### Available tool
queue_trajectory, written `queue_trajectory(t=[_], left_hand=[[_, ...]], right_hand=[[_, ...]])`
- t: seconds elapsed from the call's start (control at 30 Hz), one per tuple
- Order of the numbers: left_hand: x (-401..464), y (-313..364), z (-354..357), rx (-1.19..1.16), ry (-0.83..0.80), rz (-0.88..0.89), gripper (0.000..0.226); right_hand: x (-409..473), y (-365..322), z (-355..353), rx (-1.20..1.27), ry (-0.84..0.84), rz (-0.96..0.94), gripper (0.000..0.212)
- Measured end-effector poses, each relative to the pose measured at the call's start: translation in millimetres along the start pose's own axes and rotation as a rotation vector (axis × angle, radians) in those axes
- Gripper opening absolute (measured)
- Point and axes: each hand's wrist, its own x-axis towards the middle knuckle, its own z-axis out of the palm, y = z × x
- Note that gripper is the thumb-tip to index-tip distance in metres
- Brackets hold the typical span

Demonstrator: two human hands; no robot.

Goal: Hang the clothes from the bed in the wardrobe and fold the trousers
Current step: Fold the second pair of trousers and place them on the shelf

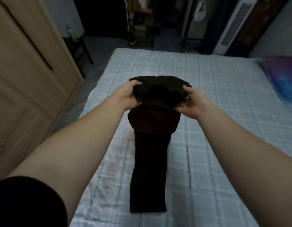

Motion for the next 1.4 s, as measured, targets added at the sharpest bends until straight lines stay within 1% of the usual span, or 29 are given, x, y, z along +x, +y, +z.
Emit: queue_trajectory(t=[0.13, 0.23, 0.33, 0.4, 0.5, 0.73, 0.83, 0.9, 1.0, 1.1, 1.17, 1.23, 1.3, 1.33, 1.4], left_hand=[[35.5, -4.6, -11.4, 0.043, -0.007, -0.012, 0.048], [59.0, -7.5, -12.7, 0.070, 0.002, 0.073, 0.050], [73.2, -12.2, -12.5, 0.046, -0.033, 0.149, 0.052], [76.3, -24.1, -19.6, -0.015, -0.057, 0.151, 0.053], [74.2, -56.6, -38.9, -0.035, -0.043, 0.078, 0.051], [34.4, -144.6, -97.6, -0.046, 0.010, -0.091, 0.050], [7.1, -182.7, -120.5, -0.021, 0.084, -0.184, 0.050], [-8.1, -209.3, -136.5, 0.033, 0.177, -0.284, 0.050], [-24.3, -249.8, -162.5, 0.085, 0.289, -0.346, 0.044], [-29.3, -294.8, -190.9, 0.072, 0.364, -0.319, 0.038], [-31.2, -325.8, -208.8, 0.149, 0.413, -0.301, 0.037], [-33.7, -353.0, -224.1, 0.303, 0.427, -0.272, 0.039], [-34.7, -376.1, -238.9, 0.437, 0.418, -0.238, 0.036], [-35.0, -384.4, -243.9, 0.455, 0.401, -0.218, 0.035], [-37.1, -392.9, -248.7, 0.443, 0.390, -0.192, 0.042]], right_hand=[[32.6, 3.0, -6.9, -0.050, 0.002, -0.011, 0.028], [51.8, 6.5, -6.9, -0.067, -0.002, -0.038, 0.030], [73.3, 13.0, -12.1, 0.041, -0.018, -0.083, 0.039], [82.9, 25.4, -22.3, 0.123, -0.025, -0.083, 0.042], [84.6, 57.3, -45.1, 0.205, -0.034, -0.019, 0.041], [48.3, 146.4, -99.0, 0.162, 0.078, 0.128, 0.043], [21.3, 181.8, -119.1, 0.126, 0.085, 0.214, 0.045], [5.5, 205.8, -131.1, 0.100, 0.077, 0.279, 0.045], [-7.9, 242.2, -145.3, 0.040, 0.090, 0.355, 0.035], [-9.0, 283.0, -156.6, -0.005, 0.133, 0.362, 0.032], [-5.7, 313.0, -167.4, -0.078, 0.193, 0.363, 0.029], [-1.7, 344.8, -181.9, -0.249, 0.256, 0.368, 0.032], [-1.5, 371.3, -196.8, -0.459, 0.272, 0.336, 0.039], [-1.7, 380.5, -202.9, -0.537, 0.260, 0.310, 0.047], [-0.1, 392.0, -212.3, -0.593, 0.244, 0.275, 0.061]])
